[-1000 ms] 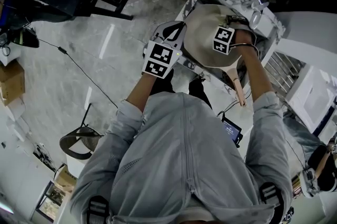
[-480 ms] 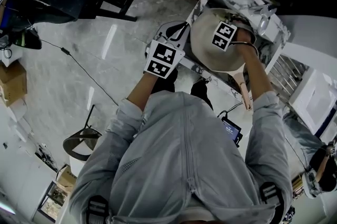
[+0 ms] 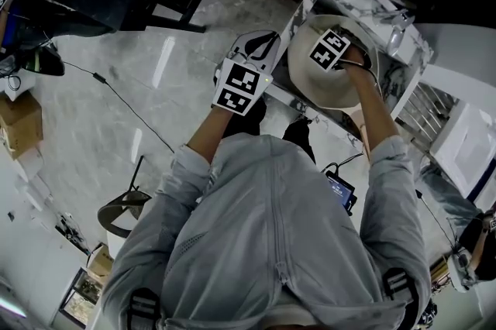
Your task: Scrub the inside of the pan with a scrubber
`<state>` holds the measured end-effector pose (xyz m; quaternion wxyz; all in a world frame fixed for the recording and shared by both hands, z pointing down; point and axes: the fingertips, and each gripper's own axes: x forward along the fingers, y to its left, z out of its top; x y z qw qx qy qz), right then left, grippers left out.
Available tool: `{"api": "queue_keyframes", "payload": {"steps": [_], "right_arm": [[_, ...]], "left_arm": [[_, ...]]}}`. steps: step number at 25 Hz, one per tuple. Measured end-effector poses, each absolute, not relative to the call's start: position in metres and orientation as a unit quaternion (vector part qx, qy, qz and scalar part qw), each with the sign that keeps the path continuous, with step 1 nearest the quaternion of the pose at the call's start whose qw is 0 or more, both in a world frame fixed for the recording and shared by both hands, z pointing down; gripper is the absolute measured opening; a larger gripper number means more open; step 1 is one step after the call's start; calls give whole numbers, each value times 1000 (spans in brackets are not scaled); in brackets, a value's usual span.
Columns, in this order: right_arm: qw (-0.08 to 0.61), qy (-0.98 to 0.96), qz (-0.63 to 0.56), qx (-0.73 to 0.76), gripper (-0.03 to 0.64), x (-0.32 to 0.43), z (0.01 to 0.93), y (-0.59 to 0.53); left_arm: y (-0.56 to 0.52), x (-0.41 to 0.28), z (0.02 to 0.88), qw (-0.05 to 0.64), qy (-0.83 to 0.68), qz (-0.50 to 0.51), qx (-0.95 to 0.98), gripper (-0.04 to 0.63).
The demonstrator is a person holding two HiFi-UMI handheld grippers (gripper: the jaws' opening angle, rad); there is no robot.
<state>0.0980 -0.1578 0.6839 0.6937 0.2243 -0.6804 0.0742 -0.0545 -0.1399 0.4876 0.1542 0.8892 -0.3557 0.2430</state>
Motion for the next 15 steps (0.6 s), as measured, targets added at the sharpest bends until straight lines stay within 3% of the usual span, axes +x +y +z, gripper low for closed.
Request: {"api": "queue_keyframes", "payload": {"steps": [15], "right_arm": [[668,-709,113,195,83,63,694,-112]], "left_arm": [[-128,-52,490,158,-347,244,892,30]]}}
